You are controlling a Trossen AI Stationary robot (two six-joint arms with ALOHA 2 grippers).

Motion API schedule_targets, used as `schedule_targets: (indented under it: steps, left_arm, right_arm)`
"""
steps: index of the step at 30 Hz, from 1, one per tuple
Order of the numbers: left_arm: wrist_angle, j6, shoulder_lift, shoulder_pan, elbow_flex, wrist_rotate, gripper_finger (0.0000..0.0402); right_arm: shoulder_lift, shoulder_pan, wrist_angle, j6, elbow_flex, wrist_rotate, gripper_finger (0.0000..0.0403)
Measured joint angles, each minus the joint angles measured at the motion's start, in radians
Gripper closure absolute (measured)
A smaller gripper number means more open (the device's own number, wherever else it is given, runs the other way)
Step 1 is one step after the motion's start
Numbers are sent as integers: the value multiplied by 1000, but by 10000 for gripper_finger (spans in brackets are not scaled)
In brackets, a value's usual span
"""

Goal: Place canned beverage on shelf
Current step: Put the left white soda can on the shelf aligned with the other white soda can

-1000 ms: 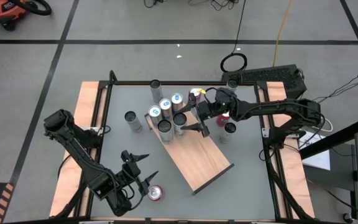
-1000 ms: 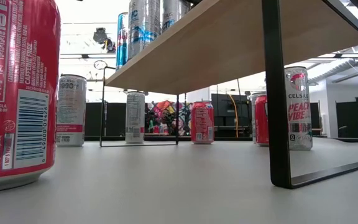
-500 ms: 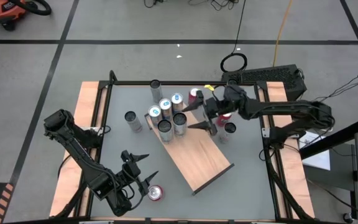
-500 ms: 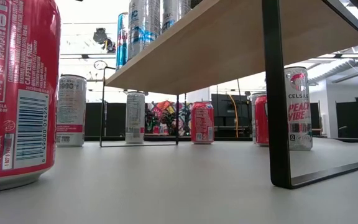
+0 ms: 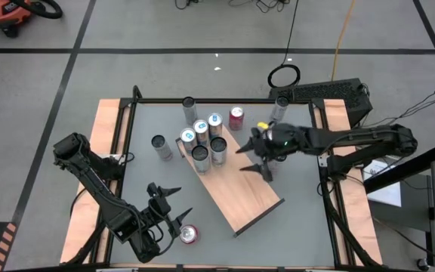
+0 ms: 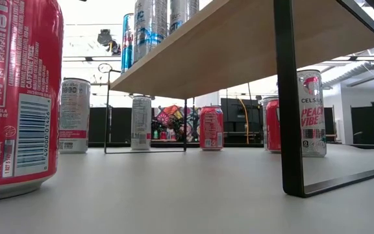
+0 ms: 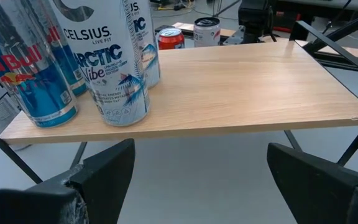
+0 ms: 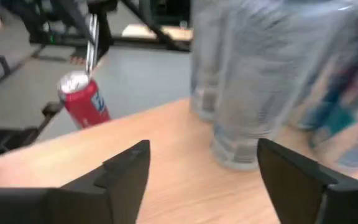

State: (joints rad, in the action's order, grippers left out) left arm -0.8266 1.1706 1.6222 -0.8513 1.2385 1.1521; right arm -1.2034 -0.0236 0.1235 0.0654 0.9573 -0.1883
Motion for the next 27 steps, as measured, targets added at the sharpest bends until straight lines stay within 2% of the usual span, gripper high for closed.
schedule_targets:
  steps: [7,12,15,19,27]
  left_arm:
    - [26,2,0,1,0,1,37]
    - [31,1,0,1,0,2,37]
    - [33,1,0,1,0,4,37]
    - [33,-2,0,1,0,5,37]
    - [29,-15,0,17,0,5,37]
  right_arm:
    - [-106,32,-49,-2,0,13,258]
    - [-152,31,-82,-1,0,112,335]
    - [-157,24,-98,3,0,116,368]
    - [-158,9,-97,7,0,116,398]
    - [-181,-9,-110,21,0,115,396]
